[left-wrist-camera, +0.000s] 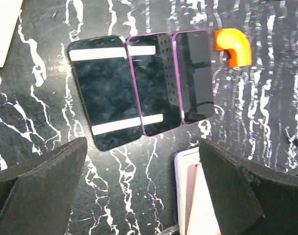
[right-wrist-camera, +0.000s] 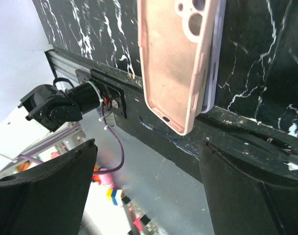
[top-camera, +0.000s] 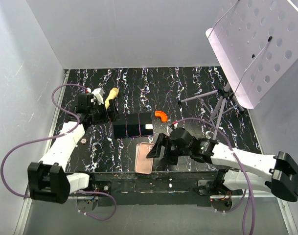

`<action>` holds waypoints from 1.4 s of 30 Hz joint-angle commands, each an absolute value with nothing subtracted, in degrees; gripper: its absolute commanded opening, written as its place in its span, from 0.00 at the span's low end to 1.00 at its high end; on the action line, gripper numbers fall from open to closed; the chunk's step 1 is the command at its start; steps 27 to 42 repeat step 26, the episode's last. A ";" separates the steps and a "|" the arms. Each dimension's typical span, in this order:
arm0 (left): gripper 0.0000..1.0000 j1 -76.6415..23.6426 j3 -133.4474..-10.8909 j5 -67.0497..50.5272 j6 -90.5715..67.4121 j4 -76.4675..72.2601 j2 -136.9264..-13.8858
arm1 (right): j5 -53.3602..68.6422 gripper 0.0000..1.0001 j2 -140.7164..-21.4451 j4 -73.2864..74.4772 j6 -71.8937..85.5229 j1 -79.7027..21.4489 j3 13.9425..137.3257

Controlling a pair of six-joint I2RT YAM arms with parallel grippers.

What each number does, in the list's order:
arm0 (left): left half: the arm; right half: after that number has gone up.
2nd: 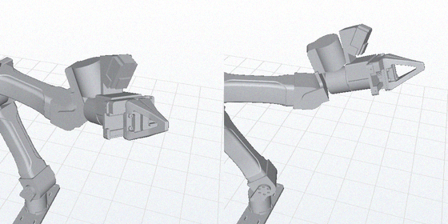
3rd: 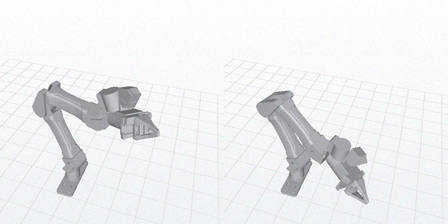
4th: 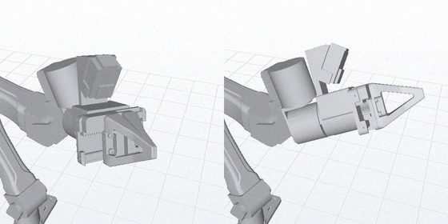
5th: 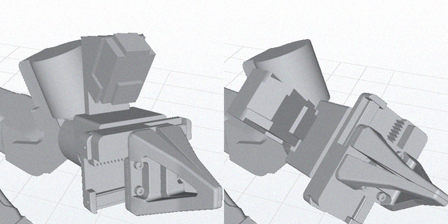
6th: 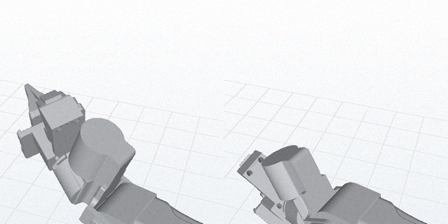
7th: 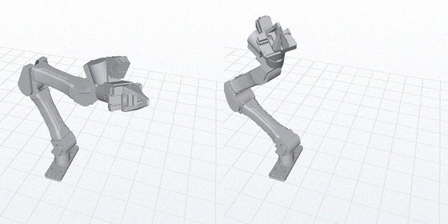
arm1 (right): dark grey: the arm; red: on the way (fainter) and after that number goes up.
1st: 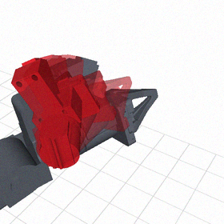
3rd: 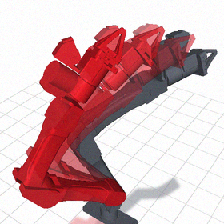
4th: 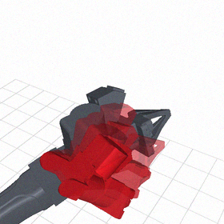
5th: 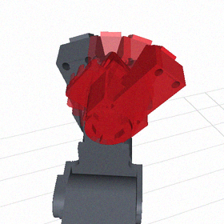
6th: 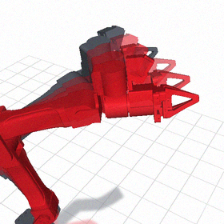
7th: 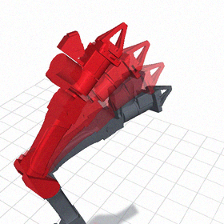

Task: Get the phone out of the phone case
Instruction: Reset both arms

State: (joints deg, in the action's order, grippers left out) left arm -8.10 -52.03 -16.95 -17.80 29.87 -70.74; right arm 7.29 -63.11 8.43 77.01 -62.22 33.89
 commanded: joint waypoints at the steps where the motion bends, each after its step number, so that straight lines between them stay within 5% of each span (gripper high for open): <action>1: 0.98 -8.35 -50.98 -22.40 -19.42 26.46 -61.80 | -5.68 0.89 -58.54 27.12 64.18 -61.96 45.51; 13: 0.98 -8.35 -63.36 -26.28 -29.70 25.75 -42.20 | -32.85 0.91 -45.80 44.99 39.83 -61.96 64.68; 26: 0.98 -8.35 -68.38 -21.45 -30.32 26.10 -36.47 | -33.92 0.92 -31.38 29.18 28.66 -61.96 57.13; 42: 0.98 -8.35 -68.38 -21.45 -30.32 26.10 -36.47 | -33.92 0.92 -31.38 29.18 28.66 -61.96 57.13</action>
